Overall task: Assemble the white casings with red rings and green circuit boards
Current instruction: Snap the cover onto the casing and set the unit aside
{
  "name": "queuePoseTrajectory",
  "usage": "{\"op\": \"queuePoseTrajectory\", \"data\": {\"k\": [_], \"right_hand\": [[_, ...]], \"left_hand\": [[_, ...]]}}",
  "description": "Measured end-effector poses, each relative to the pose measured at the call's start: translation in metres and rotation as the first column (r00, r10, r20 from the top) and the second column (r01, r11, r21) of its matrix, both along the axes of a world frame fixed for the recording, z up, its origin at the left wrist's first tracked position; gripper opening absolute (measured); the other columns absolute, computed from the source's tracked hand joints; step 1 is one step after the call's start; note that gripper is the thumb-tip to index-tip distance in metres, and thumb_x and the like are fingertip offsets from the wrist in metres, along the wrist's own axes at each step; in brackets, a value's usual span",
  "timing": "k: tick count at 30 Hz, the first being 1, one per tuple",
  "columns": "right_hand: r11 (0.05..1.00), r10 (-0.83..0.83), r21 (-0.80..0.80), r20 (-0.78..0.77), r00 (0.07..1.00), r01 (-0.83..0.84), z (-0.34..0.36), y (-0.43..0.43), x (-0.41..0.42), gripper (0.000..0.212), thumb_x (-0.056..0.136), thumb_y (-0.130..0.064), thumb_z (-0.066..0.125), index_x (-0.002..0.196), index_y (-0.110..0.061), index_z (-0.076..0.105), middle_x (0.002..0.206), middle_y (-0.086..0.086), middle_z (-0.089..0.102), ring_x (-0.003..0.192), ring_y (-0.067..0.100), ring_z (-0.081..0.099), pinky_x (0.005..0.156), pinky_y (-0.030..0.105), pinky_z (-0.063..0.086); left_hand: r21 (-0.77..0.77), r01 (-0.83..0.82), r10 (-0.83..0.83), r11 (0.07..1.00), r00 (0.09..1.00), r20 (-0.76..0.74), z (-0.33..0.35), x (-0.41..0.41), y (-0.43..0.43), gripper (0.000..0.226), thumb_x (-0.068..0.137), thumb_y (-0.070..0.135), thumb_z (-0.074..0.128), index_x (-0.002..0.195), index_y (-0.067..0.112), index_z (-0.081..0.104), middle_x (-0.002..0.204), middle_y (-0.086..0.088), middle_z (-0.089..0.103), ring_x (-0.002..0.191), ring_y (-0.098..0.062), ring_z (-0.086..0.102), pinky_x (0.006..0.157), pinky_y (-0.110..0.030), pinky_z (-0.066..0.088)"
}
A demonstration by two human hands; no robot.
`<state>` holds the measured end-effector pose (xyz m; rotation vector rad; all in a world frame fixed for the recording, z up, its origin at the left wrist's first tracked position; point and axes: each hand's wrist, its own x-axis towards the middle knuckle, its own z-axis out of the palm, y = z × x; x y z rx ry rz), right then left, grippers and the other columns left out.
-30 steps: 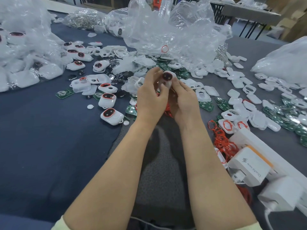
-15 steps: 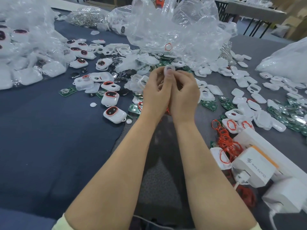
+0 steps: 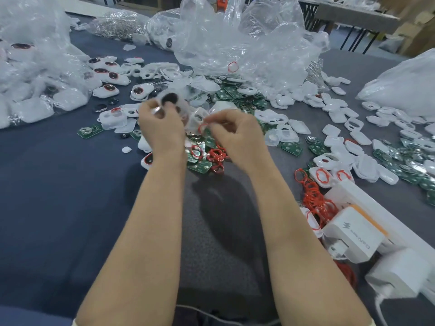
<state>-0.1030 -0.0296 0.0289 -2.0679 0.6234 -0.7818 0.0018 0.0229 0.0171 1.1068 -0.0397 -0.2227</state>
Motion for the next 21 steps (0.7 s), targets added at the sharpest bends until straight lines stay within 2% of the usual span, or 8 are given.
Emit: {"op": "queuePoseTrajectory", "data": {"k": [3,6,7,10,14,17,19,21], "right_hand": [[0.957,0.171,-0.165,-0.347,0.922,-0.239,-0.003,0.013,0.004,0.010,0.083,-0.019,0.070,0.091,-0.013,0.073,0.078,-0.004,0.061,0.070,0.008,0.052,0.061,0.010,0.037],[0.897,0.203,-0.223,-0.559,0.804,-0.381,-0.007,0.029,0.008,0.009,0.082,-0.021,0.069,0.089,-0.015,0.068,0.079,-0.003,0.055,0.074,0.014,0.048,0.065,0.023,0.036],[0.892,0.219,-0.210,-0.573,0.790,-0.400,-0.007,0.034,0.010,0.004,0.082,-0.018,0.066,0.081,-0.017,0.062,0.078,-0.001,0.054,0.074,0.018,0.048,0.066,0.027,0.039],[0.882,0.201,-0.237,-0.590,0.782,-0.406,-0.009,0.041,0.013,0.025,0.084,-0.011,0.058,0.067,-0.018,0.042,0.075,0.004,0.051,0.072,0.026,0.045,0.066,0.034,0.041],[0.868,0.185,-0.270,-0.603,0.776,-0.417,-0.010,0.038,0.016,0.015,0.086,-0.010,0.058,0.079,-0.017,0.046,0.087,0.007,0.051,0.085,0.029,0.051,0.073,0.035,0.043],[0.867,0.181,-0.276,-0.599,0.780,-0.414,-0.013,0.036,0.016,0.014,0.085,-0.008,0.058,0.083,-0.015,0.047,0.091,0.012,0.058,0.089,0.032,0.055,0.072,0.035,0.043],[0.899,0.170,-0.264,-0.523,0.835,-0.349,-0.015,0.032,0.015,0.006,0.085,-0.008,0.060,0.087,-0.011,0.055,0.091,0.013,0.062,0.088,0.032,0.058,0.074,0.036,0.045],[0.963,0.068,-0.221,-0.363,0.929,-0.157,-0.014,0.021,0.013,0.013,0.086,-0.011,0.063,0.098,-0.005,0.065,0.094,0.012,0.067,0.090,0.028,0.060,0.080,0.033,0.046]], "left_hand": [[-0.083,-0.140,0.140,0.987,0.990,-0.007,0.003,0.011,0.008,0.019,0.094,0.002,0.053,0.085,0.017,0.046,0.067,0.006,0.061,0.059,-0.009,0.062,0.061,-0.027,0.055],[-0.178,-0.136,0.140,0.975,0.990,0.009,0.005,0.009,0.009,0.020,0.094,0.000,0.050,0.083,0.016,0.046,0.056,0.010,0.064,0.054,-0.004,0.062,0.057,-0.024,0.053],[-0.191,-0.128,0.133,0.973,0.991,0.014,0.005,0.008,0.009,0.020,0.094,0.000,0.049,0.083,0.015,0.046,0.054,0.010,0.065,0.053,-0.003,0.062,0.056,-0.023,0.053],[-0.216,-0.106,0.107,0.971,0.994,-0.008,0.006,0.008,0.008,0.019,0.094,0.000,0.050,0.084,0.014,0.045,0.070,-0.001,0.065,0.068,-0.015,0.067,0.057,-0.023,0.053],[-0.228,-0.102,0.090,0.968,0.994,-0.060,0.004,0.007,0.006,0.016,0.094,0.000,0.052,0.086,0.014,0.048,0.080,-0.004,0.063,0.080,-0.023,0.067,0.059,-0.024,0.054],[-0.216,-0.058,0.055,0.975,0.998,-0.022,0.001,0.006,0.004,0.016,0.094,0.001,0.052,0.086,0.015,0.047,0.082,-0.006,0.063,0.086,-0.027,0.067,0.060,-0.025,0.054],[-0.180,-0.008,0.013,0.984,1.000,0.026,0.000,0.005,0.001,0.017,0.095,0.003,0.053,0.085,0.015,0.046,0.087,-0.009,0.063,0.089,-0.028,0.066,0.062,-0.025,0.055],[-0.142,0.052,-0.046,0.989,0.998,0.051,-0.002,0.002,-0.002,0.018,0.095,0.004,0.053,0.085,0.016,0.045,0.090,-0.012,0.063,0.089,-0.028,0.067,0.062,-0.024,0.054]]}}
